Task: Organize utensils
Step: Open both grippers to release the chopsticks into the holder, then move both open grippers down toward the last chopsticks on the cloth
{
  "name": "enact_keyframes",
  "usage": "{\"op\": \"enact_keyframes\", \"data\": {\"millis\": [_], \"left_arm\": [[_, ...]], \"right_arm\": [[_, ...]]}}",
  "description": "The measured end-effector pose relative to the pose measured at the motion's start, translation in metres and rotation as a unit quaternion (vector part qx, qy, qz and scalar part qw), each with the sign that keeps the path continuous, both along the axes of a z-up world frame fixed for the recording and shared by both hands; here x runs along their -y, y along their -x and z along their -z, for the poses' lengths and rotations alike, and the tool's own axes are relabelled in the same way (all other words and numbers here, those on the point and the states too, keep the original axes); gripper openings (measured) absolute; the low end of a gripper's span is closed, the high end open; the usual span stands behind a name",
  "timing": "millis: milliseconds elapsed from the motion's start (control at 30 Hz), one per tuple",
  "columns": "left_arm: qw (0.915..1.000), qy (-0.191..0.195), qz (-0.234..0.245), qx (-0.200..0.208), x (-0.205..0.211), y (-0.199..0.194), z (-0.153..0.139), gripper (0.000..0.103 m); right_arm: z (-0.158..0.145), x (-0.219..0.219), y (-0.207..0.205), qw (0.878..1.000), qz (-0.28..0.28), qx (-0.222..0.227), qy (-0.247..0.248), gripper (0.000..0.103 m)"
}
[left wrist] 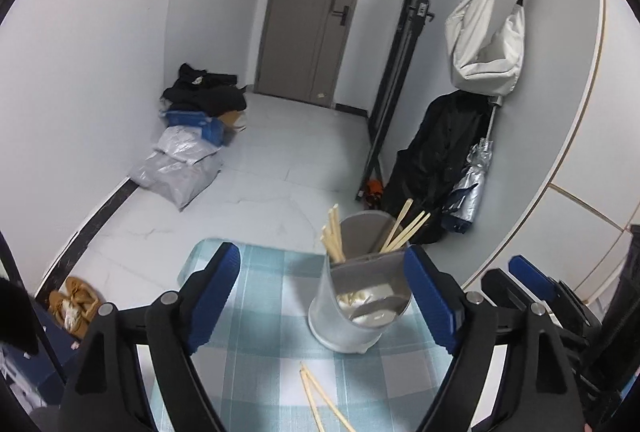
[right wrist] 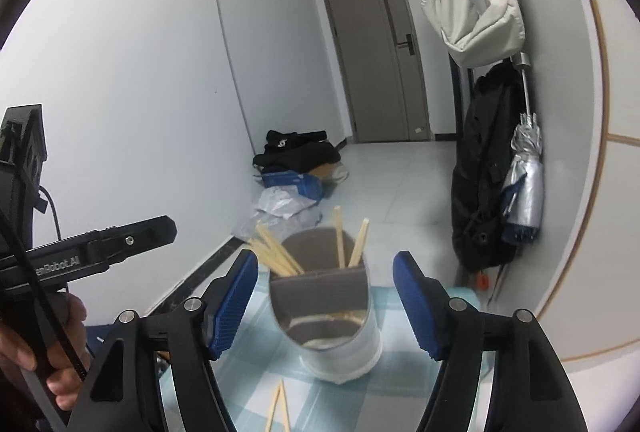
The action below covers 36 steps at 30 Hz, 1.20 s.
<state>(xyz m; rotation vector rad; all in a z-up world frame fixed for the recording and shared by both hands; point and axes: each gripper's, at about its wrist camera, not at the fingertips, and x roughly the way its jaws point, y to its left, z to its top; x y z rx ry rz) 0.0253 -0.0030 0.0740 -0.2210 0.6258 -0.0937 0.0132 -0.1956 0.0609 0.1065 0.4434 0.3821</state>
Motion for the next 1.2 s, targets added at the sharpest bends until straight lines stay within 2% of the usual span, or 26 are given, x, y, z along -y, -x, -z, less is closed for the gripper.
{"op": "enact_keyframes", "data": {"millis": [100, 167, 367, 567, 767, 867, 967, 1200], "left_arm": [[0.9998, 0.0, -0.008, 0.02, 0.002, 0.013, -0.002, 0.084], [0.9994, 0.002, -0.014, 0.032, -0.001, 0.022, -0.002, 0.092], [0.9984, -0.005, -0.035, 0.044, -0.012, 0.03, 0.012, 0.092], [0.9992, 0.008, -0.036, 0.012, -0.017, 0.036, 0.041, 0.092], [0.9994, -0.011, -0.028, -0.017, -0.013, 0.032, 0.074, 0.092], [0.9985, -0.016, -0.041, -0.032, -0.019, 0.03, 0.092, 0.092], [0.9978, -0.015, -0.032, -0.056, -0.021, 0.022, 0.098, 0.092], [0.9976, -0.014, -0.024, -0.064, -0.026, 0.021, 0.1, 0.092]], "right_arm": [[0.004, -0.003, 0.014, 1.0, -0.001, 0.004, 0.008, 0.074], [0.005, -0.006, 0.023, 1.0, -0.005, 0.011, 0.013, 0.077], [0.018, -0.011, 0.047, 0.999, 0.002, 0.028, 0.03, 0.087], [0.044, -0.005, 0.051, 1.0, 0.016, 0.008, 0.019, 0.089], [0.071, -0.01, 0.05, 0.999, 0.018, -0.022, 0.037, 0.089], [0.083, -0.016, 0.048, 0.998, 0.011, -0.031, 0.054, 0.089], [0.094, -0.021, 0.043, 0.996, 0.005, -0.049, 0.068, 0.089], [0.124, -0.036, 0.026, 0.99, -0.018, -0.096, 0.101, 0.089]]}}
